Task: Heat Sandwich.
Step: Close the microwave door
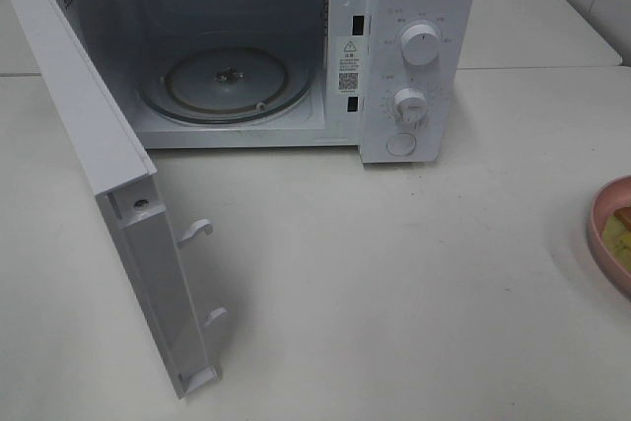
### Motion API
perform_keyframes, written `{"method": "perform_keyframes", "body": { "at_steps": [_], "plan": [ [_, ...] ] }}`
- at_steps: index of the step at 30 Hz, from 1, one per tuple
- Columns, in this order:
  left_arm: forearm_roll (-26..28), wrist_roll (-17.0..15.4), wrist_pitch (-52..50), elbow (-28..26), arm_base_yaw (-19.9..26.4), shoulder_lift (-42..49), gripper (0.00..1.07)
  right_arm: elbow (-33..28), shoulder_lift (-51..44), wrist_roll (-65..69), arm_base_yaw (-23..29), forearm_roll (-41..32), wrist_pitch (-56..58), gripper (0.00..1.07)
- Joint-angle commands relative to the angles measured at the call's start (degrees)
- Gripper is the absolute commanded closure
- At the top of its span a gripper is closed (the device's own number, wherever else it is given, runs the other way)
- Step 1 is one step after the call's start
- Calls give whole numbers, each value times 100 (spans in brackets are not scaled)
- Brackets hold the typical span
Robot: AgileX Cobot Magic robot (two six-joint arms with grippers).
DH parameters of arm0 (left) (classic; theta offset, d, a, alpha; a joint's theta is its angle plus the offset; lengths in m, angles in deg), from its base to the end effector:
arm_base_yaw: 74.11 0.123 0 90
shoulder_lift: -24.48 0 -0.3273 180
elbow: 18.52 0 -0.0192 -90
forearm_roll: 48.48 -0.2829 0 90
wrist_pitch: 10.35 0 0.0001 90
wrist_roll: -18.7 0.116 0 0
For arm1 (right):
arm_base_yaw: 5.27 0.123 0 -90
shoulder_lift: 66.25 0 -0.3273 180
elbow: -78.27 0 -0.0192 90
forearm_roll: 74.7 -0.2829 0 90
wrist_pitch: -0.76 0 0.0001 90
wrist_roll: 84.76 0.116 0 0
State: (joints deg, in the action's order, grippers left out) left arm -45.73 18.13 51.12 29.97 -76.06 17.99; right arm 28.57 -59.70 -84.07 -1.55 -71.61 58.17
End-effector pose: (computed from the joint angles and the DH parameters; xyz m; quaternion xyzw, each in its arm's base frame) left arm -0.0010 -0.0049 0.2864 0.0116 0.8498 -0.0355 0.5258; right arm 0.0059 -0.0049 0.2869 -0.0218 0.8365 -0.0059 0.5476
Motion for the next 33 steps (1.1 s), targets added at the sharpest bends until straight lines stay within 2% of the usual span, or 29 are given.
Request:
{"method": "perform_keyframes", "body": {
  "at_steps": [1, 33],
  "plan": [
    [29, -52, -17, 11, 0, 92, 10, -6, -160, 46, -46, 0, -40, 31],
    [29, -52, -17, 11, 0, 92, 10, -6, -160, 132, -46, 17, -34, 32]
  ]
}}
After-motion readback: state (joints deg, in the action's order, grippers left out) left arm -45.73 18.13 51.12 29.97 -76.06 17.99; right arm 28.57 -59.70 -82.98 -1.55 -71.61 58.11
